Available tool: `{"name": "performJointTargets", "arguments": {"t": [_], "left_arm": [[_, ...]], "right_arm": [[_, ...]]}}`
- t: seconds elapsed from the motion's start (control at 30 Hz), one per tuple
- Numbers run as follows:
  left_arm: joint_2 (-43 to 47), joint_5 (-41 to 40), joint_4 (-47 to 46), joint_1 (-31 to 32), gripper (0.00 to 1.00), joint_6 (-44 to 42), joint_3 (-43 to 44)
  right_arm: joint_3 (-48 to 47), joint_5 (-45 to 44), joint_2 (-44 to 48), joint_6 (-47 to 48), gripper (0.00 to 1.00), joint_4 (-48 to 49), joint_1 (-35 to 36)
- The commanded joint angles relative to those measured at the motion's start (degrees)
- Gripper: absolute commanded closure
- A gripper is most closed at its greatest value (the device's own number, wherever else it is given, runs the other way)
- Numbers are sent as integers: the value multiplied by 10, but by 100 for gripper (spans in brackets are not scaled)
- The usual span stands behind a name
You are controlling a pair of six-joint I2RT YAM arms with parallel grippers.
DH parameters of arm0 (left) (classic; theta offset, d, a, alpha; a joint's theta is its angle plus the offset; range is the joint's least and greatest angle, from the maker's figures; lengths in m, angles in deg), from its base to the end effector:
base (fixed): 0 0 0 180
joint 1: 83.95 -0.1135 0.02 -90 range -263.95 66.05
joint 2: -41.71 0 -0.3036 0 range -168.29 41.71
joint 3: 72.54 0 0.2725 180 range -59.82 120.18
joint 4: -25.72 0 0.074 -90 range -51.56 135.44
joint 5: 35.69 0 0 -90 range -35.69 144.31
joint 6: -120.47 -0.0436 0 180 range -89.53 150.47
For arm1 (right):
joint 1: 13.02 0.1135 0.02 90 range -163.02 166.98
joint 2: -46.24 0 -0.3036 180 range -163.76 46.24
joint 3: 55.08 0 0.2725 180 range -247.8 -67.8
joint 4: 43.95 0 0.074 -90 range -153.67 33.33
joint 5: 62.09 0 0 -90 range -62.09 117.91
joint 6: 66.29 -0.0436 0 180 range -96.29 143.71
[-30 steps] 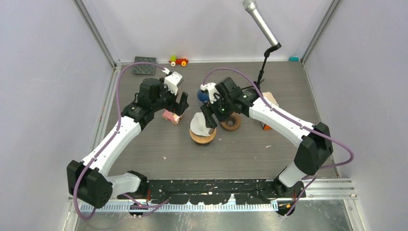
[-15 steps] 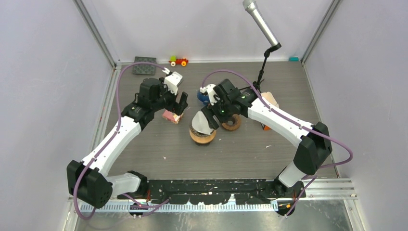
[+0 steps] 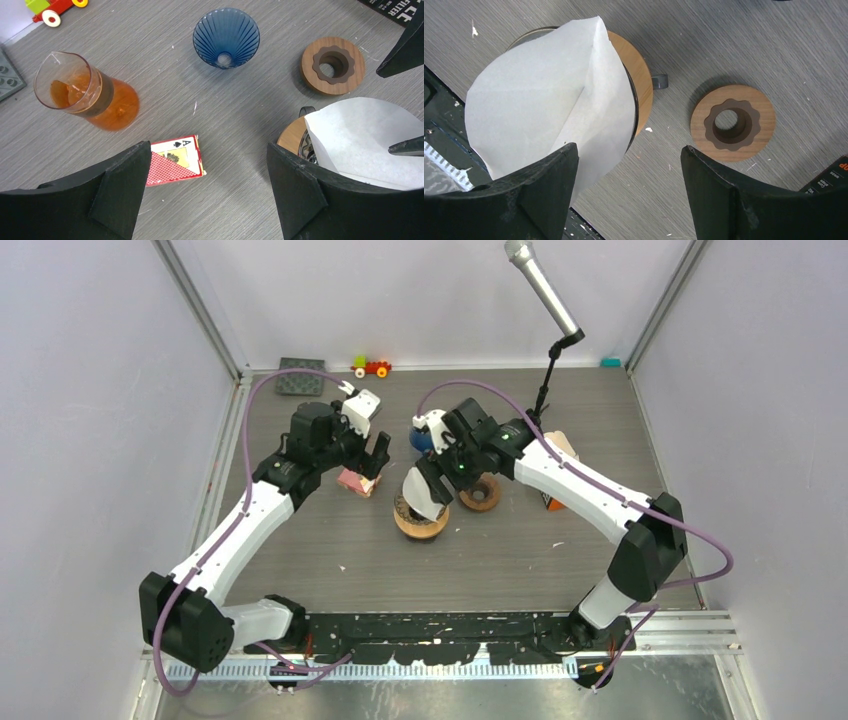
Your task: Place the coffee filter in the dripper
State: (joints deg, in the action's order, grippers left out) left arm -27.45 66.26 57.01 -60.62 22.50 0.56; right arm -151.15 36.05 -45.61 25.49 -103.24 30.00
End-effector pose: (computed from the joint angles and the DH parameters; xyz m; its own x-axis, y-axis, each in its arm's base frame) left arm 0.2604 -0.1221 0.3624 -0.3407 0.2946 -0.8928 0.6094 0.7923 0.0289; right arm 0.2653 0.2560 0.3409 -0.5763 -0.5798 -0.5759 -0.7529 0.6507 0.0982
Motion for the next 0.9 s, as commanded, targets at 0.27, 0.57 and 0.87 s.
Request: {"name": "performJointTargets", "arguments": {"t": [0.27,0.57,0.87], "left_arm": [[11,-16,-27,0,12,-11,-2],[29,-36,-36,-14,11,-6,-14],[34,-40,-37,-19,11,-3,-18]], "right_arm": [[-39,-13,-52,6,21,17,12],[-24,-19,-87,4,21,36,18],[-7,-42,-97,9,22,53,30]]}}
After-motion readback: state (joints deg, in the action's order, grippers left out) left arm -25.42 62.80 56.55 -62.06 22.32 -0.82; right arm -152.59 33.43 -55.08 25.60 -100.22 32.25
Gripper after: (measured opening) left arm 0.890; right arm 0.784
